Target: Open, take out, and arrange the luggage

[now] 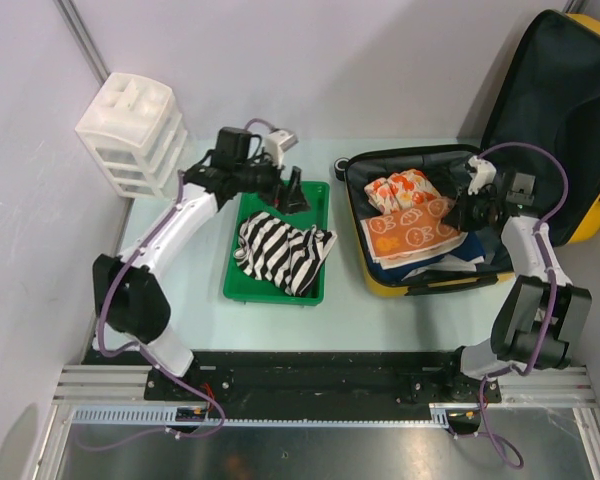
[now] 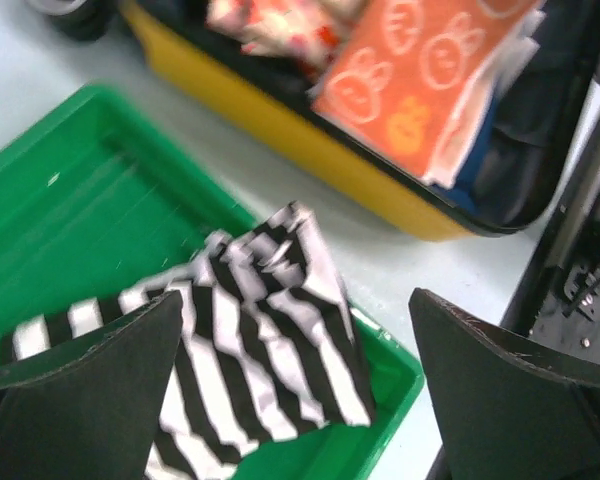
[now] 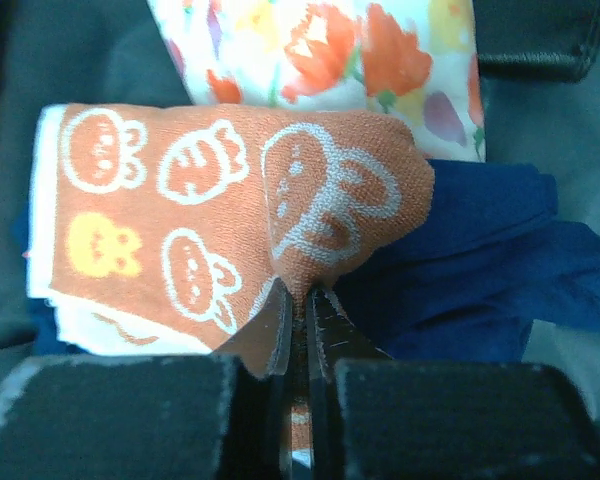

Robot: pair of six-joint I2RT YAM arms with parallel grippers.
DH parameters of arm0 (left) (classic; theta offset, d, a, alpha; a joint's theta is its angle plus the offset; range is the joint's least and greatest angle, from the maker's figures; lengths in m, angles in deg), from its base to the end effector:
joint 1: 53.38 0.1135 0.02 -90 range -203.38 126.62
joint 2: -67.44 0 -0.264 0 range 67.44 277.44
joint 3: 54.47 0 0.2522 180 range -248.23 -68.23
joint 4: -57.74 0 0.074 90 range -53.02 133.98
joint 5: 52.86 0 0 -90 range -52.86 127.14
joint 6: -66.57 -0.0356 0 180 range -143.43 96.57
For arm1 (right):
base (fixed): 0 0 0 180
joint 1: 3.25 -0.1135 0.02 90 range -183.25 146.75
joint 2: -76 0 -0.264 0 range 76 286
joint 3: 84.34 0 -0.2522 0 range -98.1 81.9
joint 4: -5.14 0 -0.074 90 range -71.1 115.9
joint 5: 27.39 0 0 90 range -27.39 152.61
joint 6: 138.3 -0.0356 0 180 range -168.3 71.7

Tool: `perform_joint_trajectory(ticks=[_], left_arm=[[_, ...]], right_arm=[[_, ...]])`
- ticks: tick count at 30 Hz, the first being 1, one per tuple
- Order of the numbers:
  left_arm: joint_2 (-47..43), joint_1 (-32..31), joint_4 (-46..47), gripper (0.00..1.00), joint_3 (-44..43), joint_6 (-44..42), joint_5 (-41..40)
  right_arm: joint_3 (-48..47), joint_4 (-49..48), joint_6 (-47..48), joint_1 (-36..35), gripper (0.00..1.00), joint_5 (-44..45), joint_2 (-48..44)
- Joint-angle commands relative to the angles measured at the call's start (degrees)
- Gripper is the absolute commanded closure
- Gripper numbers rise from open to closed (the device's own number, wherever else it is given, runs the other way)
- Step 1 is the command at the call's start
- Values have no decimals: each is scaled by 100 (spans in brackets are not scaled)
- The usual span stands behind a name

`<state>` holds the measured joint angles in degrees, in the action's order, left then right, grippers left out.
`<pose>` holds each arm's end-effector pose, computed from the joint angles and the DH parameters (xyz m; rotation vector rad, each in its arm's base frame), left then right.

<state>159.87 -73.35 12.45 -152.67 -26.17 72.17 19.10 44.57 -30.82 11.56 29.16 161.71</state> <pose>0.3330 -0.1427 0.3370 0.7617 2.1137 -0.8504 0.3123 -0.0623 0.2589 -0.3102 2.2594 0.4158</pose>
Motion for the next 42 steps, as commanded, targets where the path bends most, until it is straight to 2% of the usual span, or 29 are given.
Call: perform_joint_trajectory(ticks=[1,10,12,18,21,24,29,32,38,42], left_arm=[[538,-692,68,0,-948,-919,794],[2779,-1650,77,4,-3303,-1369,944],[3200,-1756,77,7,-3648,-1404,1276],[3458,-2037,103,5,-4414,-1869,1674],[3344,-2073,129,0,-4440,-2115,1675],[3099,-2038,130,0,-4388,-2256,1613],[2301,-1932,156,0,-3897,-2371,1946],[1912,-1976,156,0,-3544,-2538,2183],[1349,-2011,147,1,-3105,-1758,2780],[928,-2038,156,2,-2508,-1379,2922]], right_arm=[[-276,306,353,31,100,-618,-704],[-241,474,809,40,100,-741,-1012],[-232,518,994,48,100,-1003,-1135],[-232,667,2056,-118,100,-1594,-1758],[-232,825,2672,-328,100,-1770,-2110],[-241,922,3094,-662,100,-1709,-2391],[-276,896,3288,-1278,100,-1420,-3016],[-329,879,3298,-1875,100,-1060,-3253],[-610,562,2788,-2860,100,-295,-3359],[-680,413,2629,-3431,100,145,-3359]])
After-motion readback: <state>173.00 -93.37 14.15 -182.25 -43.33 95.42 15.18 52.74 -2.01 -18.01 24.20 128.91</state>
